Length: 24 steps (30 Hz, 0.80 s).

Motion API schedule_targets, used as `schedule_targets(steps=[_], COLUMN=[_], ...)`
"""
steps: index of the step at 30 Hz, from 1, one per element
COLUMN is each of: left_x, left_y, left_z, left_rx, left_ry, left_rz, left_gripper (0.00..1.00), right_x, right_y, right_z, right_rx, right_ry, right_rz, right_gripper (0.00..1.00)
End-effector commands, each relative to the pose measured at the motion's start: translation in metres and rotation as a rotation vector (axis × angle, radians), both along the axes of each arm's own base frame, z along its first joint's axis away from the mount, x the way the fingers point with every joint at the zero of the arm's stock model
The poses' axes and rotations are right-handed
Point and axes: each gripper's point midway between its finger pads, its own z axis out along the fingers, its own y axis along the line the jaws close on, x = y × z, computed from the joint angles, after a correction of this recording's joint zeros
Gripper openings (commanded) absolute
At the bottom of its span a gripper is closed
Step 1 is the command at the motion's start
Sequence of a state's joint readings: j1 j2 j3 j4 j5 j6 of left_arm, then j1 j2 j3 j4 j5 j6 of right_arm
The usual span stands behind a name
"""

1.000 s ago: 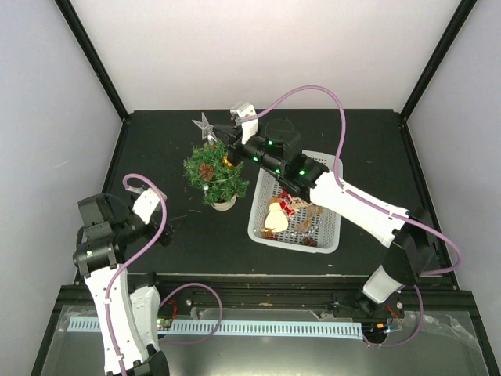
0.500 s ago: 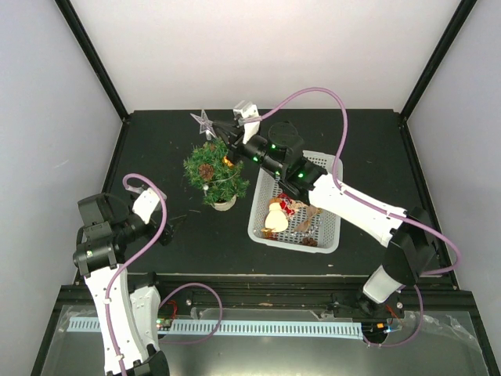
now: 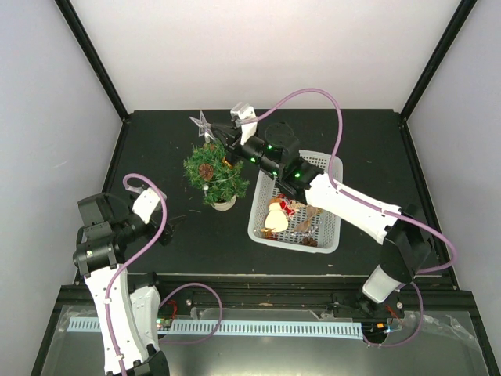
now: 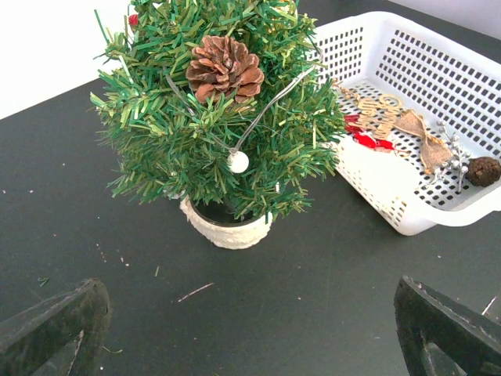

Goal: Decorate the small christmas tree

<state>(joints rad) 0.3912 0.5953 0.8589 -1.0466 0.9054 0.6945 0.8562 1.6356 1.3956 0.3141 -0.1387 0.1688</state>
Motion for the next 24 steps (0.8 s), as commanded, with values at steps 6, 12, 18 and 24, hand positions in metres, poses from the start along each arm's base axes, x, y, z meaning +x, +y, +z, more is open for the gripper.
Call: schedule_targets(steps=[6,12,18,24], left_x=[0.0,0.001,0.001,0.001], left_y=[0.0,0.001,0.002,0.003], left_z=[0.003,0.003,0.002,0.003], left_rx=[-0.002,0.0,0.002,0.004], left_ry=[-0.006,-0.003,-0.001,-0.003], left_rz=[0.006,0.014,0.019,0.023], left_gripper=[0.99,0.99,0.99,0.99], right_x=[0.003,0.005,0.005,0.003], right_y=[0.007,0.01,0.01,0.008], right_z=[0.003,-0.009,-0.016,-0.022], right_rx=[0.032,0.019,0.015,0.016], right_ry=[0.0,0.018,0.029,0.026], right_rz=[0.009,0.01,0.01,0.012], right_gripper=[0.01,0.01,0.01,0.01])
